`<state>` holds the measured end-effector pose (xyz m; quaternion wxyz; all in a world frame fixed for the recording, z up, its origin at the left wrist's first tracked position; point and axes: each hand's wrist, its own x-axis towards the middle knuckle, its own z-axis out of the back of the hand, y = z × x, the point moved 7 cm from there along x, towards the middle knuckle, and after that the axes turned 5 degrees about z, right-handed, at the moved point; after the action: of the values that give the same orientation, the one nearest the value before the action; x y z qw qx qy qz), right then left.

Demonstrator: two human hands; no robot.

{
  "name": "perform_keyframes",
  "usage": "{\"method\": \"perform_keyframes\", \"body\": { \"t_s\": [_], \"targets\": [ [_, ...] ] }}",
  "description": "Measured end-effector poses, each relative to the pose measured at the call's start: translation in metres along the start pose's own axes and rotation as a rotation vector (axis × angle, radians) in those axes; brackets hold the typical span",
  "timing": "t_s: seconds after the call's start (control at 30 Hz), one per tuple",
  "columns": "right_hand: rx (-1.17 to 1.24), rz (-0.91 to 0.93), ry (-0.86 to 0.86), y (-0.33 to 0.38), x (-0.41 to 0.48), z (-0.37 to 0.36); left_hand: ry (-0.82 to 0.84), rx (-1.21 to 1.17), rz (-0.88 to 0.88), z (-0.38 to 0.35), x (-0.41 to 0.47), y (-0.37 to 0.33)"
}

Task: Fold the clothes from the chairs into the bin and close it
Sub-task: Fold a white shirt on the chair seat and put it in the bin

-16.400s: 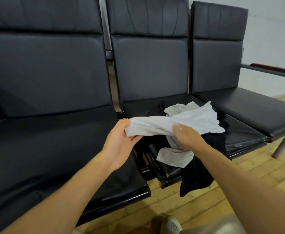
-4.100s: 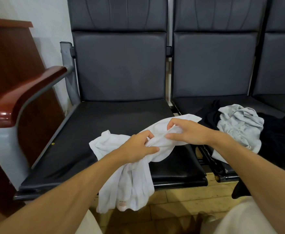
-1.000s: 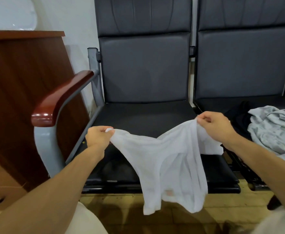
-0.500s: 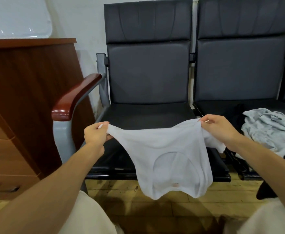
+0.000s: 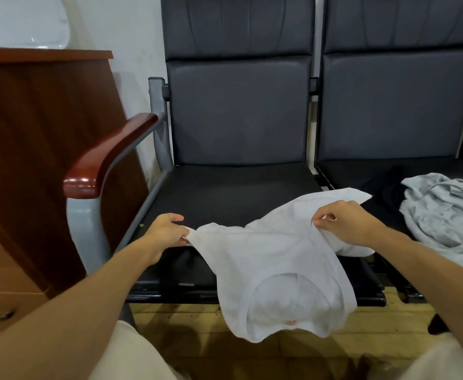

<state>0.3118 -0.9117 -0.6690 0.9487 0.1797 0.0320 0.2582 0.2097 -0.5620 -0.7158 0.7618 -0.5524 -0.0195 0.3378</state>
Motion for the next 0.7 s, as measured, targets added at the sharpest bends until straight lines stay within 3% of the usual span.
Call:
{"method": "perform_keyframes", "body": {
  "t_s": [0.13,0.2,0.27,0.4,0.7],
  "targets": [
    [-0.054,-0.017,0.031,-0.005,0.009,-0.007,-0.181,0.418,-0.227,0.011,-0.001,-0.015],
    [-0.030,-0.021,0.030,-0.006,0.012,-0.008,-0.230,0.443,-0.419,0.013,-0.010,-0.031],
    [-0.004,-0.015,0.032,-0.006,0.015,-0.008,-0.100,0.494,-0.498,0.003,-0.016,-0.035],
    [0.005,-0.025,0.047,-0.007,0.019,-0.011,0.248,0.814,-0.516,-0.028,-0.022,-0.019],
    [-0.080,0.000,0.102,-0.007,0.036,-0.018,0.262,0.967,-0.593,-0.054,-0.001,-0.023]
  ]
}}
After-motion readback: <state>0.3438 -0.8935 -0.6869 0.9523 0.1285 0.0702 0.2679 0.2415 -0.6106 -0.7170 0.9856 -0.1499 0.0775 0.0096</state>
